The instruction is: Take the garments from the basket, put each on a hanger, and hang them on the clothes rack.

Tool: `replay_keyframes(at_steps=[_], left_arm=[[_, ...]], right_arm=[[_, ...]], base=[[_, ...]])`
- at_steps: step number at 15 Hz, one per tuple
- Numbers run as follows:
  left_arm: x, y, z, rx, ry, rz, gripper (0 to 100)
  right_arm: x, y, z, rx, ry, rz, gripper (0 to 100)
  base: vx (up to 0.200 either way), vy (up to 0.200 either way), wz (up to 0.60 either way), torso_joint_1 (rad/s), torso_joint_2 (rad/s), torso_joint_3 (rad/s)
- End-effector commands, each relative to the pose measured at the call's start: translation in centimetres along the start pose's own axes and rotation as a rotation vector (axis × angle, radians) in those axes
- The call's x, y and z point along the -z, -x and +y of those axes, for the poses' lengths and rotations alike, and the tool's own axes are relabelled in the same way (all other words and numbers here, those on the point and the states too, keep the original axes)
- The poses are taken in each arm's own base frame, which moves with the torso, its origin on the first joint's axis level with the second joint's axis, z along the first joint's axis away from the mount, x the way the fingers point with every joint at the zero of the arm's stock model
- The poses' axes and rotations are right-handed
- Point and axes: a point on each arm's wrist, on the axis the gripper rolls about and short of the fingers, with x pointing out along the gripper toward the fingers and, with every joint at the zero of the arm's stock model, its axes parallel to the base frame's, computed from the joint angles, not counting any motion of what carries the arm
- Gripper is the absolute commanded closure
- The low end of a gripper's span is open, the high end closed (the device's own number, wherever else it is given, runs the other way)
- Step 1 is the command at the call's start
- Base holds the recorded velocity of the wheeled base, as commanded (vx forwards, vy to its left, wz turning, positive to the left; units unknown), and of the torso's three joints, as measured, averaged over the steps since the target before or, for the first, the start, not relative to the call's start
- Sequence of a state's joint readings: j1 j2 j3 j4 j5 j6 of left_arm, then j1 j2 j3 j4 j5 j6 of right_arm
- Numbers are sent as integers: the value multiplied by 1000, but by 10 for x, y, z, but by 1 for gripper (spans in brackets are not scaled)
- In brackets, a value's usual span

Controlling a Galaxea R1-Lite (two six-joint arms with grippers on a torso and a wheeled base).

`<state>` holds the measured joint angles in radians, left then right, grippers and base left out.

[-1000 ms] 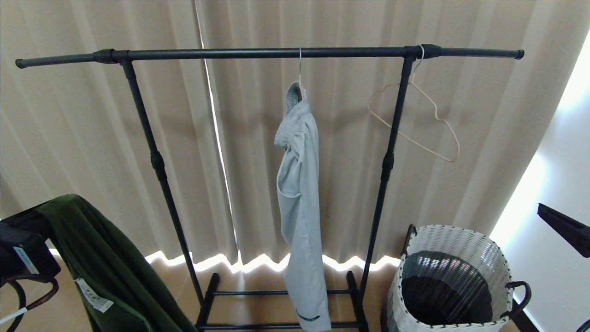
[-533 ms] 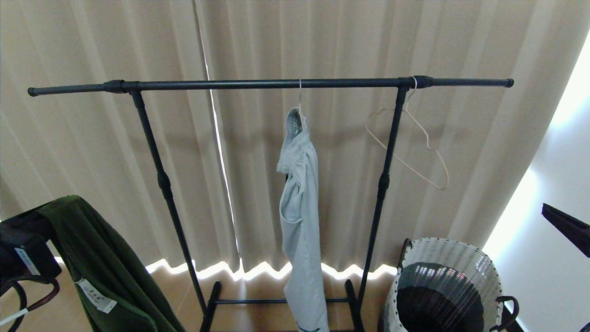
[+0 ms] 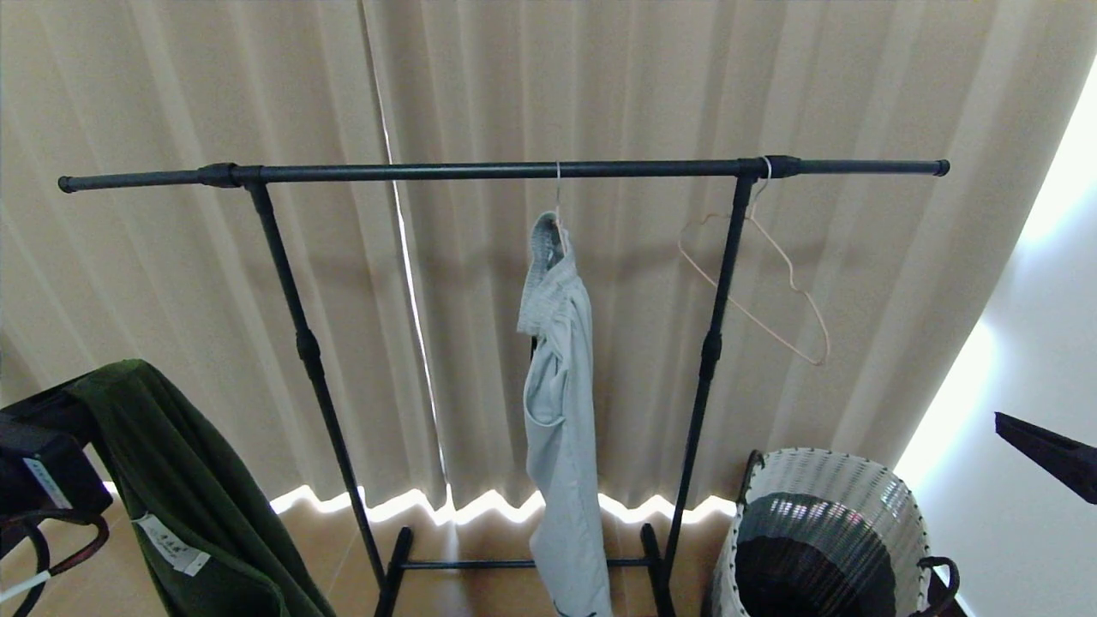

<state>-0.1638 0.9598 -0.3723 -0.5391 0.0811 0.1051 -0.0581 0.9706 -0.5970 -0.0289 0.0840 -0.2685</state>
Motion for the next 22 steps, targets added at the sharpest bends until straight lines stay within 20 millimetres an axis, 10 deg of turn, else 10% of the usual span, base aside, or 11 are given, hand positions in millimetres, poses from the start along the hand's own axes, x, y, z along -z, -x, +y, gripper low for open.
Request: replay_keyframes(at_steps=[1,22], left_arm=[[1,0,0,0,1,1,100],[8,1,-2,9,-37,21,100]], right_arm=[[-9,2,-2,3,1,-13,0],[-11,-6,-3,-2,-1,11,0]], base=[[0,0,0,0,0,0],[152,0,0,3,1,0]])
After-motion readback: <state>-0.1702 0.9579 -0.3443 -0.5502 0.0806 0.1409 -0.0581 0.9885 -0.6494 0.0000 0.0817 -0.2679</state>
